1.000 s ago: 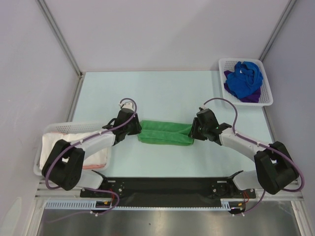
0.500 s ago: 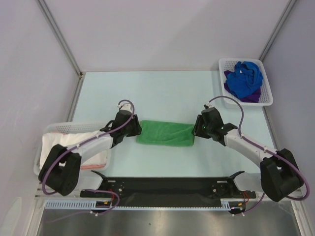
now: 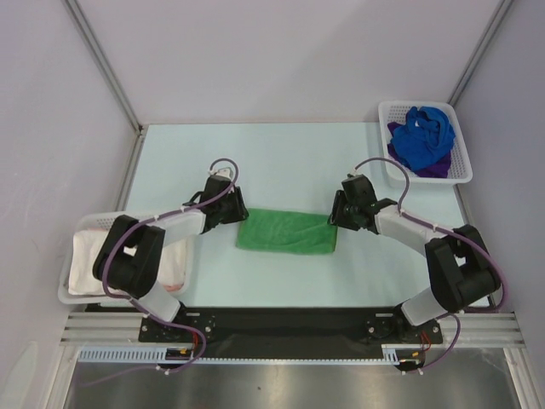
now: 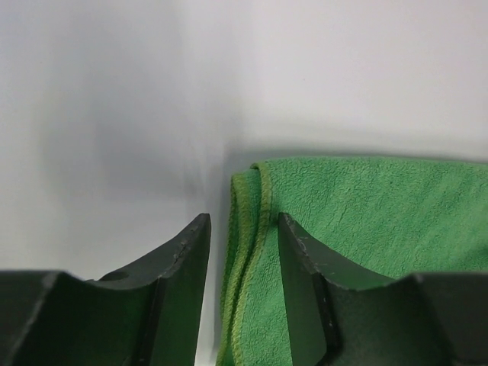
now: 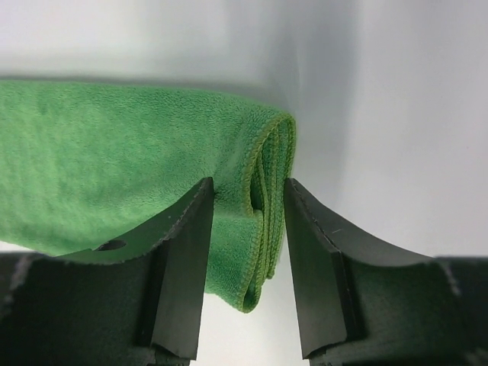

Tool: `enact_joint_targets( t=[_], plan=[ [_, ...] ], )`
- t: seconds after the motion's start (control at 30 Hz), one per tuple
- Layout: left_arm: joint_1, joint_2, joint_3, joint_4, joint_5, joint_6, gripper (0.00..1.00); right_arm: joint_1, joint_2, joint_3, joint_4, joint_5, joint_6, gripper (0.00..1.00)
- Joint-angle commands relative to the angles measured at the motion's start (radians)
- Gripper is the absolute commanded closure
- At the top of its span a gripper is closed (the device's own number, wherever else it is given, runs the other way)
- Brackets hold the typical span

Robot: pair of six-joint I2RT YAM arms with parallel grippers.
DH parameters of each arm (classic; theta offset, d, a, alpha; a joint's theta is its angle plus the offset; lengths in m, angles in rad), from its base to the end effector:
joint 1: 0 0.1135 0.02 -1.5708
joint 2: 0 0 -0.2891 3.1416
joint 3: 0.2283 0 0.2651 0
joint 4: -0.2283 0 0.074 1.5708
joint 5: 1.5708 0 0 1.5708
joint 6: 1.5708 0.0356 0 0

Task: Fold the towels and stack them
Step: Fold the towel, then neatly place the folded towel into the bin

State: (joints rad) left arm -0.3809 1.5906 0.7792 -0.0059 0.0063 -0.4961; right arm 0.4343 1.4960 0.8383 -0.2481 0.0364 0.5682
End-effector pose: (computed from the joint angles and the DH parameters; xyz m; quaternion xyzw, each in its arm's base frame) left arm 0.2988 -0.1199 0.1766 -0.0524 0.9284 -0.1589 0.3318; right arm 0.2791 0.1280 0.2052 0.0692 0.9426 0.1417 0.2945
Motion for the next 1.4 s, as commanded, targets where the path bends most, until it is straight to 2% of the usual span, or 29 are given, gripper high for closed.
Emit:
enact_joint_targets(
  t=[0.0, 0.1, 0.13, 0.2, 0.23, 0.27, 0.3, 0.43, 0.5, 0.53, 0.57, 0.6, 0.63, 0.67, 0.8, 0.93, 1.13, 1.37],
  plan=[
    [0.008, 0.023, 0.06, 0.055, 0.064, 0.017, 0.55, -0.003, 0.026, 0.033, 0.043, -0.018, -0.001, 0.54],
    [0.01, 0.054, 0.075, 0.058, 0.084, 0.019, 0.58, -0.002, 0.041, 0.018, 0.064, -0.026, 0.004, 0.56],
    [0.016, 0.06, 0.078, 0.067, 0.093, 0.018, 0.64, -0.003, 0.046, 0.013, 0.078, -0.052, 0.005, 0.58],
    [0.023, 0.077, 0.086, 0.072, 0.119, 0.013, 0.77, -0.006, 0.059, 0.008, 0.086, -0.061, 0.009, 0.66],
    [0.031, 0.083, 0.088, 0.078, 0.124, 0.008, 0.8, -0.012, 0.061, 0.01, 0.086, -0.069, 0.009, 0.71],
    [0.034, 0.091, 0.092, 0.08, 0.138, 0.007, 0.82, -0.025, 0.063, 0.012, 0.086, -0.075, 0.009, 0.81],
    [0.039, 0.094, 0.095, 0.08, 0.144, 0.007, 0.87, -0.031, 0.061, 0.016, 0.084, -0.078, 0.006, 0.83],
    [0.06, 0.094, 0.1, 0.086, 0.155, -0.001, 0.9, -0.077, 0.06, 0.05, 0.014, -0.047, -0.031, 0.83],
    [0.062, 0.088, 0.1, 0.089, 0.167, -0.002, 0.84, -0.106, 0.058, 0.058, 0.001, -0.044, -0.053, 0.73],
    [0.062, 0.08, 0.098, 0.084, 0.172, -0.007, 0.71, -0.111, 0.053, 0.065, -0.019, -0.041, -0.059, 0.7],
    [0.062, 0.071, 0.086, 0.087, 0.172, -0.013, 0.65, -0.111, 0.044, 0.064, -0.023, -0.036, -0.063, 0.6],
    [0.062, 0.059, 0.078, 0.086, 0.167, -0.022, 0.47, -0.106, 0.029, 0.059, -0.026, -0.036, -0.065, 0.55],
    [0.062, 0.028, 0.072, 0.077, 0.146, -0.028, 0.44, -0.105, 0.001, 0.047, -0.033, -0.011, -0.064, 0.51],
    [0.062, 0.014, 0.065, 0.06, 0.126, -0.029, 0.43, -0.101, -0.019, 0.038, -0.036, -0.01, -0.065, 0.47],
    [0.062, -0.043, 0.049, -0.058, 0.072, -0.038, 0.39, -0.039, -0.106, -0.011, -0.062, 0.0, -0.054, 0.46],
    [0.062, -0.08, -0.017, -0.055, 0.095, -0.048, 0.36, -0.003, -0.174, -0.06, -0.063, -0.009, -0.038, 0.41],
    [0.06, -0.035, -0.054, -0.057, 0.175, -0.065, 0.35, 0.012, -0.145, -0.062, -0.085, -0.026, -0.065, 0.37],
    [0.022, 0.069, -0.049, -0.06, 0.221, -0.082, 0.35, 0.032, -0.131, -0.087, -0.1, -0.062, -0.082, 0.39]
  ],
)
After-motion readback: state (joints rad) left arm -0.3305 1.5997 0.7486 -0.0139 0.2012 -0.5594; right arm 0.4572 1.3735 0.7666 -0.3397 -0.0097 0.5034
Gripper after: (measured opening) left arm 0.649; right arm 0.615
